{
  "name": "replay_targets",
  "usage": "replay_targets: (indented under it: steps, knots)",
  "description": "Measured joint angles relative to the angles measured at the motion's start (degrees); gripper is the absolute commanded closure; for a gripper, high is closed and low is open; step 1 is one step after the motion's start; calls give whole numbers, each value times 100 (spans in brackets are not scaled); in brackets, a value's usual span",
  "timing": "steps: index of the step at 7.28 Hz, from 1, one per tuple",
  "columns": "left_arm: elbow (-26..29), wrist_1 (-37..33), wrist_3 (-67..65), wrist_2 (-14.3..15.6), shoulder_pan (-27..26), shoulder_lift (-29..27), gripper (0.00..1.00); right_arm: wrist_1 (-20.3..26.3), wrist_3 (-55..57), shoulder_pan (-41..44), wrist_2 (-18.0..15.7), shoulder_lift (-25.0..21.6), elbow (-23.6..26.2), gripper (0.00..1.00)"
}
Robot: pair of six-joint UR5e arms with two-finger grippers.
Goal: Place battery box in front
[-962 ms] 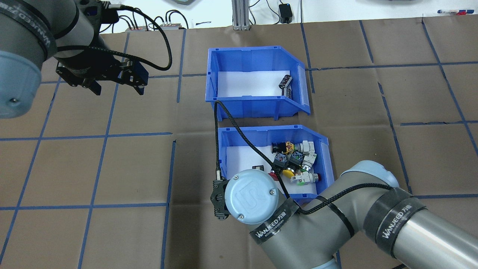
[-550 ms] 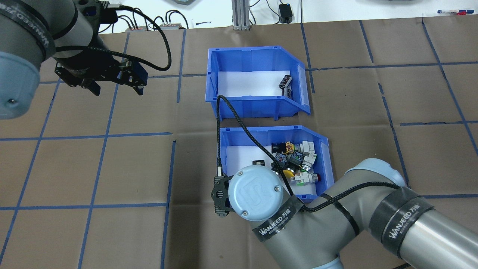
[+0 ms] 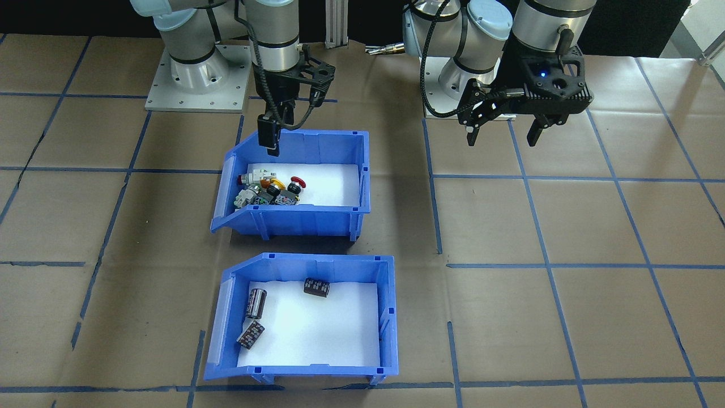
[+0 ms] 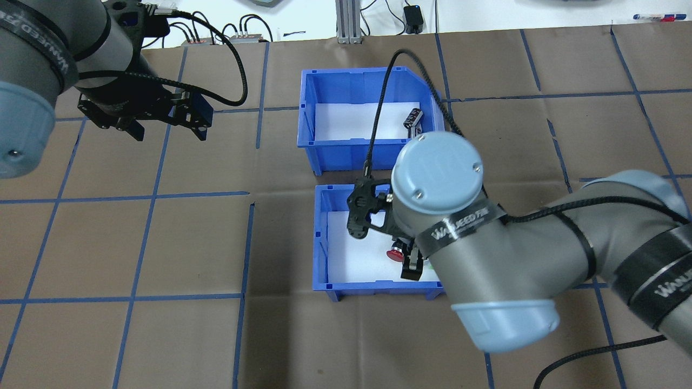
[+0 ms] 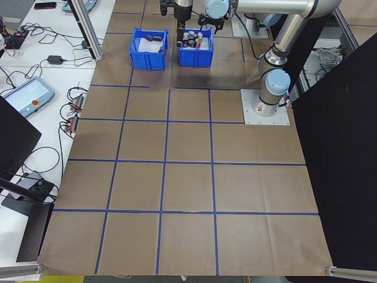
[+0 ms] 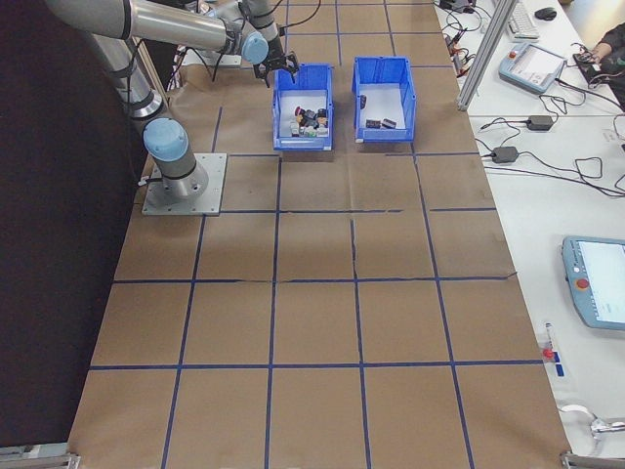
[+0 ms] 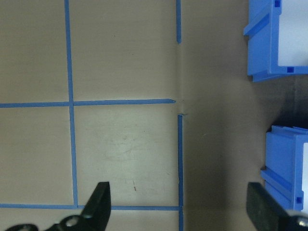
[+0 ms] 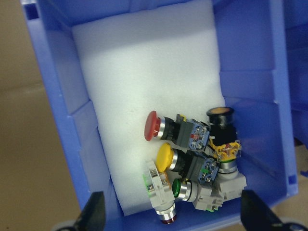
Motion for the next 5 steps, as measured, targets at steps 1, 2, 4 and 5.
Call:
replay_targets:
  steps: [1, 2, 4, 5]
  knots:
    - [-16, 1, 2, 3, 8, 23, 0, 439, 537, -510, 80, -7, -334, 0]
    - [-21, 1, 6, 6, 15, 49, 0, 932, 947, -1035, 195, -4, -716, 0]
    - [-20, 1, 8, -3, 16, 63, 0, 1409, 1857, -1781, 420, 19, -1348, 0]
    - [-18, 1, 9, -7, 13, 65, 0, 1473, 2637, -1995, 434, 37, -1588, 0]
